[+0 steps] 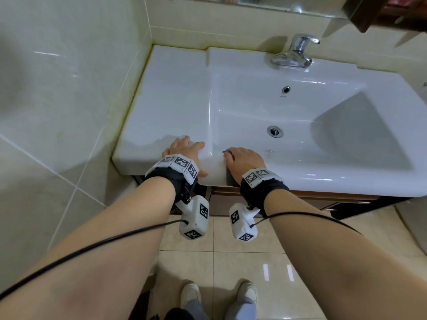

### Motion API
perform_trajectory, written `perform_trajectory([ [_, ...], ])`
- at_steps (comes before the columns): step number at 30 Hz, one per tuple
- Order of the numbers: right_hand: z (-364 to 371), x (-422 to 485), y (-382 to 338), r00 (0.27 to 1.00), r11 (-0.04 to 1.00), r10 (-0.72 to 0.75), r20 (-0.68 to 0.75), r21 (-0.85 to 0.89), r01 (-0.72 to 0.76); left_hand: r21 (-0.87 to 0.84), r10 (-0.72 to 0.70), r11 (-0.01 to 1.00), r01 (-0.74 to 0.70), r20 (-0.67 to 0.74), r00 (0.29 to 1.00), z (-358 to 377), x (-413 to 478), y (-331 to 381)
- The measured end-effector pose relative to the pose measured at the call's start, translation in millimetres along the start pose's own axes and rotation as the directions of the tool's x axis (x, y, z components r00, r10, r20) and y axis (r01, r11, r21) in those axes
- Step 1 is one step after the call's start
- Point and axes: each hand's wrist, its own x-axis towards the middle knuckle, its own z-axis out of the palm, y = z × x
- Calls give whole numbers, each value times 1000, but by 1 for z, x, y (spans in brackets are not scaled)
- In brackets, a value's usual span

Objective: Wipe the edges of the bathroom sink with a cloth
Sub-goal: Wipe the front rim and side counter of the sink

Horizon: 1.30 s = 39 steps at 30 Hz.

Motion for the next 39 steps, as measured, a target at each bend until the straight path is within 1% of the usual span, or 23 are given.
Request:
perform_trajectory([
  [3, 4, 1, -11, 999, 999, 32, 0, -5, -32, 24, -3, 1000, 3, 5, 1000, -1, -3, 4],
  [8, 10, -3, -26, 999, 999, -35, -31, -5, 34, 47, 0, 999, -1, 36, 999, -1, -5, 6],
  [12, 4, -8, -10, 996, 996, -88, -28, -11, 88, 59, -5, 998, 3, 33, 999, 0, -5, 7],
  [15, 1, -12, 8, 997, 998, -52, -61, -26, 51, 71, 1, 997, -1, 11, 1000, 2, -8, 8],
  [17, 1, -12, 15, 997, 999, -20, -71, -32, 18, 73, 1, 997, -3, 22, 1000, 1, -10, 9],
  [21, 3, -3, 3, 999, 999, 36, -17, -13, -36, 76, -16, 997, 10, 79, 997, -2, -16, 17],
  [25, 10, -1, -16, 999, 999, -47, 0, -7, 47, 98, -22, 995, 16, 60, 998, 1, -21, 24],
  [29, 5, -5, 0, 996, 996, -86, -5, -5, 86, 112, -52, 993, 43, 72, 996, 5, -19, 24],
  [32, -3, -8, 28, 999, 1000, -18, -46, -10, 18, 116, -48, 993, 38, 80, 996, 7, -17, 24],
  [35, -7, -10, 46, 995, 998, 55, -79, -24, -57, 95, -73, 993, 63, 103, 992, 8, -16, 26],
  [37, -6, -8, 43, 993, 996, 84, -81, -31, -87, 92, -88, 993, 78, 112, 990, 7, -16, 30],
  [39, -4, -7, 31, 994, 996, 83, -65, -28, -84, 97, -103, 991, 93, 109, 989, 9, -16, 34],
])
